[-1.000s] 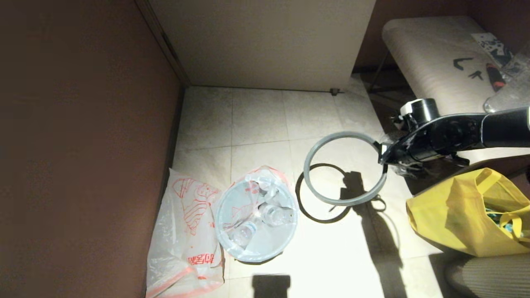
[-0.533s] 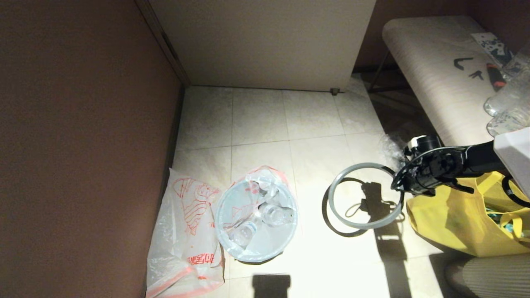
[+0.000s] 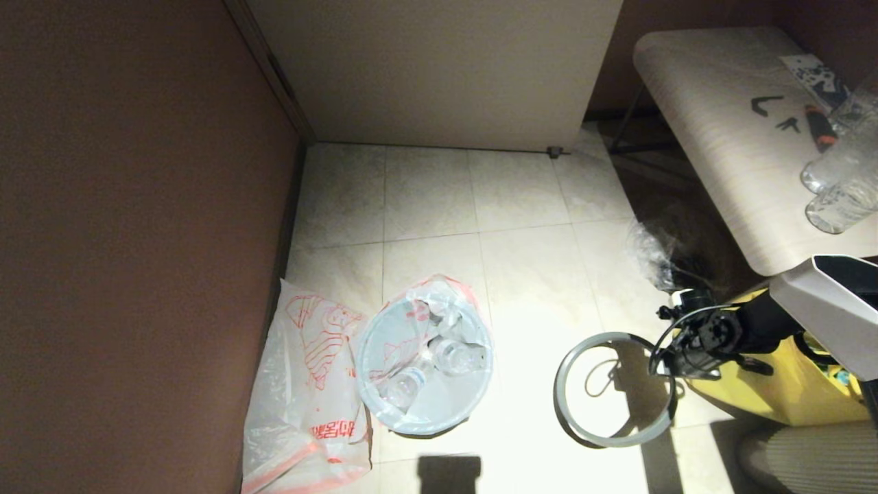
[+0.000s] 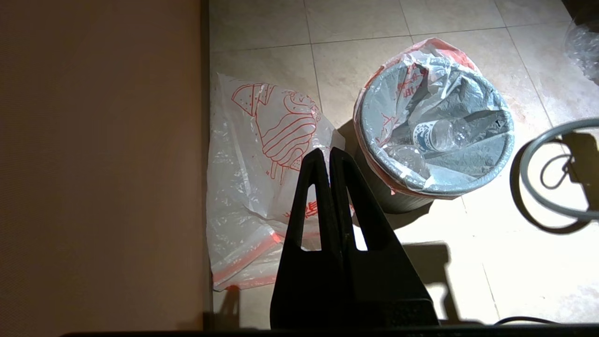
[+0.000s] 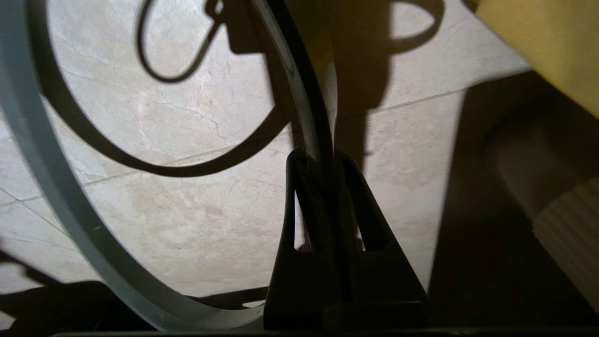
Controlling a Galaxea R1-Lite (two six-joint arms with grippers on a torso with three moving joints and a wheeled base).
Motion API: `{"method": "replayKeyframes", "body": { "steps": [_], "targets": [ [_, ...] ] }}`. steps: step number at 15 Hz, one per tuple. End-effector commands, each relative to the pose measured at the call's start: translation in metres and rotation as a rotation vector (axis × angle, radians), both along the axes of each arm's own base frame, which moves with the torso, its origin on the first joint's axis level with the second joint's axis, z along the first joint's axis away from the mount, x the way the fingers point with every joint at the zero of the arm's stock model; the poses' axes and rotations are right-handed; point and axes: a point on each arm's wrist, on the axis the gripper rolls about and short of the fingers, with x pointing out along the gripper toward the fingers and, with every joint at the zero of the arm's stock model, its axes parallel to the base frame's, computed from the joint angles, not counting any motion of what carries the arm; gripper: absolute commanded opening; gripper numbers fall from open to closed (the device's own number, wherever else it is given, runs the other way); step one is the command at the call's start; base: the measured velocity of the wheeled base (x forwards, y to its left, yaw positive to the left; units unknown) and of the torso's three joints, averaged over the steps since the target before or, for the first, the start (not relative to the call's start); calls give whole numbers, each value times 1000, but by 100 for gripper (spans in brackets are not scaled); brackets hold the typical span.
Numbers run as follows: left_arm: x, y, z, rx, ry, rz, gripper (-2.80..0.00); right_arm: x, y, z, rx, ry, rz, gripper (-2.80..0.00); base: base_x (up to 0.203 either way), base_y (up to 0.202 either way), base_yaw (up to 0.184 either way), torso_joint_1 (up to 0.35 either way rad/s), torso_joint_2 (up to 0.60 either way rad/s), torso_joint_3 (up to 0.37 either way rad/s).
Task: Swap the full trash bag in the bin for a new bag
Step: Place the trash can ring on the floor
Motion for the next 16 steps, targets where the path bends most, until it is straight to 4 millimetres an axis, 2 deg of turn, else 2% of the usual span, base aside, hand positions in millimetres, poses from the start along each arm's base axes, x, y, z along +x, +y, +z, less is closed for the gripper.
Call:
{"method": "replayKeyframes", "body": {
  "steps": [1, 4, 6, 7, 9, 12, 14, 16],
  "targets": [
    [1, 0, -3, 0, 13, 0, -280, -8, 0, -30, -1, 55, 6, -280, 0, 0, 0, 0, 0, 0],
    [1, 0, -3, 0, 13, 0, -280, -15, 0, -60, -29, 77, 4, -280, 0, 0, 0, 0, 0, 0],
    [1, 0, -3, 0, 13, 0, -280, -22, 1, -72, -32, 100, 7, -280, 0, 0, 0, 0, 0, 0],
    [1, 0, -3, 0, 13, 0, -280, -24, 1, -75, -36, 105, 14, 0, 0, 0, 0, 0, 0, 0],
    [1, 0, -3, 0, 13, 0, -280, -28, 4, -72, -54, 79, 30, 0, 0, 0, 0, 0, 0, 0],
    [1, 0, -3, 0, 13, 0, -280, -39, 13, -52, -73, 47, 36, 0, 0, 0, 0, 0, 0, 0],
    [1, 0, -3, 0, 13, 0, -280, -48, 26, -35, -76, -5, 63, 0, 0, 0, 0, 0, 0, 0],
    [1, 0, -3, 0, 13, 0, -280, -59, 48, -15, -77, -80, 117, 0, 0, 0, 0, 0, 0, 0]
  ]
}}
